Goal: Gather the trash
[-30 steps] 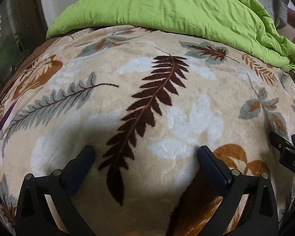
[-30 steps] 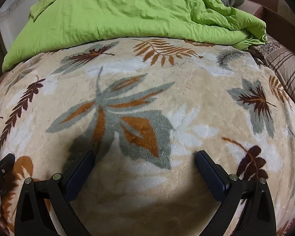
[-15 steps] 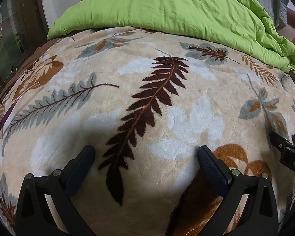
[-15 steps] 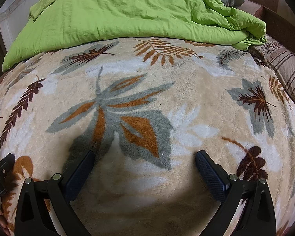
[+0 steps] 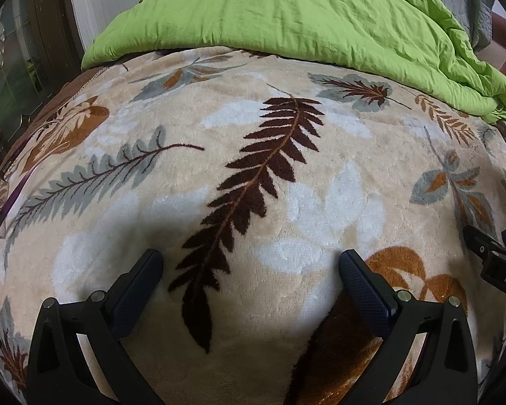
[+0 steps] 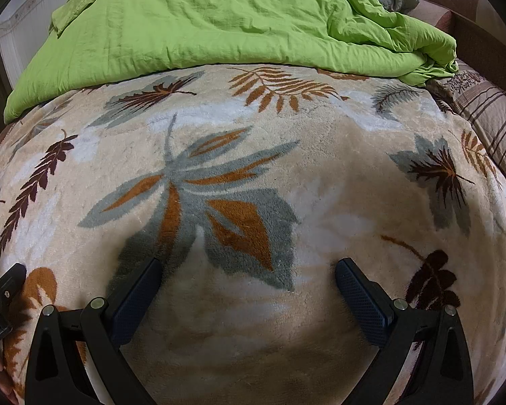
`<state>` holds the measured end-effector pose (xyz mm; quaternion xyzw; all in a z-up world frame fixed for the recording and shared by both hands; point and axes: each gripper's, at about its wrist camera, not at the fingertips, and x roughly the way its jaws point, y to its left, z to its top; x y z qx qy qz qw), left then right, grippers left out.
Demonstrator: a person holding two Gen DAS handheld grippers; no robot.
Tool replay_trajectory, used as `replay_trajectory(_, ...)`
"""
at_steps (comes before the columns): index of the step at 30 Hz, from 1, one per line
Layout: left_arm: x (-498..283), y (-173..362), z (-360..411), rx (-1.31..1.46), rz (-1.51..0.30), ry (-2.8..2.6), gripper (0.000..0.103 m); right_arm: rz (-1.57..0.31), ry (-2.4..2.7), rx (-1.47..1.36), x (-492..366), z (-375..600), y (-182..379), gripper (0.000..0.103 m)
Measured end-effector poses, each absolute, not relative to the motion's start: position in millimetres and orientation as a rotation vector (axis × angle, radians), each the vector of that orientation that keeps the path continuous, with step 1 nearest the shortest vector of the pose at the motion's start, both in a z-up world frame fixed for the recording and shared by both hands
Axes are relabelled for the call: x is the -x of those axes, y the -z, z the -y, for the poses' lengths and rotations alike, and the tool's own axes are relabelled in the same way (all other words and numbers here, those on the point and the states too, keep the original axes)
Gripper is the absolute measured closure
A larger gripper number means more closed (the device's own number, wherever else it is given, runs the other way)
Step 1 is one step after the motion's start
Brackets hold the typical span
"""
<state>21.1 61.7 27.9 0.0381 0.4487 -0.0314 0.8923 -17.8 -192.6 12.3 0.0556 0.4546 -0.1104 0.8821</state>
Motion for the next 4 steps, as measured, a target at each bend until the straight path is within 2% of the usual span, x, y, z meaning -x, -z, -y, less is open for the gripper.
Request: replay_trajectory(4, -22.3, -28.6, -62.8, -0.085, -0.933, 0.062, 0.000, -0.947, 0.230, -0.116, 17.8, 192.6, -12.3, 0.000)
